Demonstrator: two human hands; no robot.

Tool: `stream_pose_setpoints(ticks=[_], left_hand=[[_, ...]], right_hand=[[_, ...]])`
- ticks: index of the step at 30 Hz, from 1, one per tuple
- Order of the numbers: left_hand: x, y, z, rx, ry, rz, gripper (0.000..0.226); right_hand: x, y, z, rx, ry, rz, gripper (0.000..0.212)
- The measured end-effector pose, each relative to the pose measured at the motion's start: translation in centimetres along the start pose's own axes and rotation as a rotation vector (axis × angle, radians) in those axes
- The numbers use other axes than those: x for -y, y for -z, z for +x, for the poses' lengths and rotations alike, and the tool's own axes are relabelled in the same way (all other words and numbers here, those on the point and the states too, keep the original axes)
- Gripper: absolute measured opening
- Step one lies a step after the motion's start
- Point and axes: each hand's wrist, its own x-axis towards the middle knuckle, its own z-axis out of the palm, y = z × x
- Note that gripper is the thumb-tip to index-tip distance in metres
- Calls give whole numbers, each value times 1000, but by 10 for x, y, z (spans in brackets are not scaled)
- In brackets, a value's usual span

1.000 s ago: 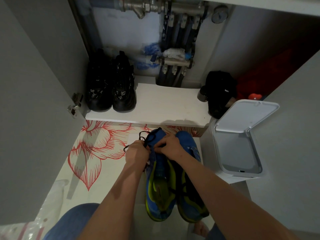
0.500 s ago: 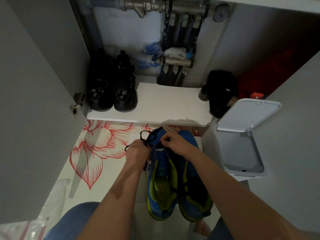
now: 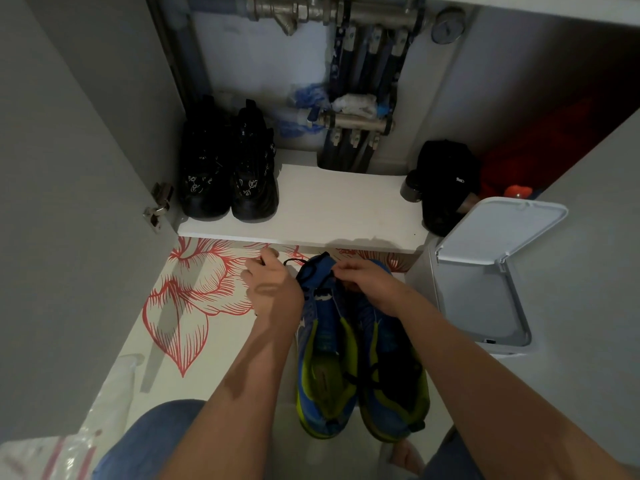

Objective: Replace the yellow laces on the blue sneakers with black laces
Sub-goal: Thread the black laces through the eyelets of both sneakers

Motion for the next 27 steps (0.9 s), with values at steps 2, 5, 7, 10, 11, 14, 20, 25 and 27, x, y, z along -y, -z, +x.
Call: stream_pose_setpoints(ticks=[2,5,7,10,11,14,20,25,27], left_hand=[[0,0,6,58,-28,3,37],[3,0,11,199,-8,-36,24],[4,2,12,206,-12,5,23],[3,4,16,238,20,-150,28],[1,5,15,256,21,-211,29],[0,8,15,265,20,-319,26],[1,10,16,253,38,-469,35],[0,17,20,120,-18,-487,38],[-1,18,21,97,9,-520,38]], right_hand=[[-2,2,-1,13,0,8,19],[2,1,-5,70,13,-58,19],[10,-4,-9,105,5,-95,17],[17,-13,-12,165,-21,-298,35],[15,-16,-11,171,32,-427,37],[8,-19,-6,153,193,-719,24],[17,3,-2,-97,195,-261,16],[23,11,-9,-74,70,69,27],[21,6,-11,-103,78,-256,33]])
